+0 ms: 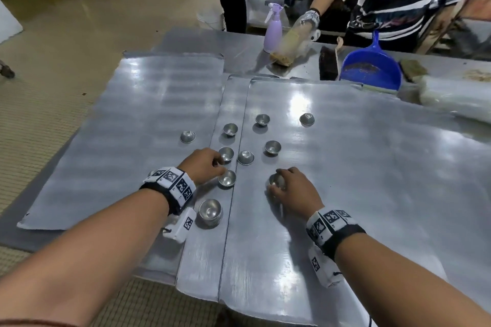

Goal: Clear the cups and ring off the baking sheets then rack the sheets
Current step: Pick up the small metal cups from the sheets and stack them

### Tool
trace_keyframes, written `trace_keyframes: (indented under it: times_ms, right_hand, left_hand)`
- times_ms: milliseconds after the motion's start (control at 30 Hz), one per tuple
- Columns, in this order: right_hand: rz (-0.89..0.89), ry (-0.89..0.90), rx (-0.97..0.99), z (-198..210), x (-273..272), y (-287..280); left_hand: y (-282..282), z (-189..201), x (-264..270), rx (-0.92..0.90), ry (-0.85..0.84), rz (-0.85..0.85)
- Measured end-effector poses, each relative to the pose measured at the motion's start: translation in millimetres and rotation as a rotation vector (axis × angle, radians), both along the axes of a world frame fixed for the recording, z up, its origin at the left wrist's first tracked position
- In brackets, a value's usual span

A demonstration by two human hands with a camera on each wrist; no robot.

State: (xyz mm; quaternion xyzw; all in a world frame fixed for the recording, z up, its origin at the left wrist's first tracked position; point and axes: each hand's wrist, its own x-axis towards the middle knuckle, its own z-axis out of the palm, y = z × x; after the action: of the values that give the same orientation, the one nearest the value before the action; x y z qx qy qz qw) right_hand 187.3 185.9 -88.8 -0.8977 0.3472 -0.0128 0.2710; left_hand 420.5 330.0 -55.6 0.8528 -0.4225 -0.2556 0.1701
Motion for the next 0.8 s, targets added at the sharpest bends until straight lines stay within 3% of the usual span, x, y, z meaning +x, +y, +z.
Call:
trace_keyframes:
  times_ms: [200,400,567,700,800]
  right_hand:
    - [-0.045,-0.042,0.019,2.4,2.1,13.3]
    - [-0.074,-0.034,0.032,2.2,6.8,22.9]
    - [-0.063,-0.035,0.031,5.0,15.1,28.2]
    - [-0.049,-0.022,0.036,5.9,21.9,31.2]
    - [-0.040,-0.020,0.037,7.5,25.8,32.5]
  left_hand:
    - [-5.8,-12.4,4.5,0.085,-0.061,-0.128]
    - [0.5,-17.9,8.0,-0.023,0.042,-0.011]
    - [13.7,-16.2,11.3,-0.149,0.205,0.158]
    - [30.4,-15.0,12.4,-0.294,0.510,0.314]
    - [40.9,-12.1,11.4,-0.343,0.593,0.374]
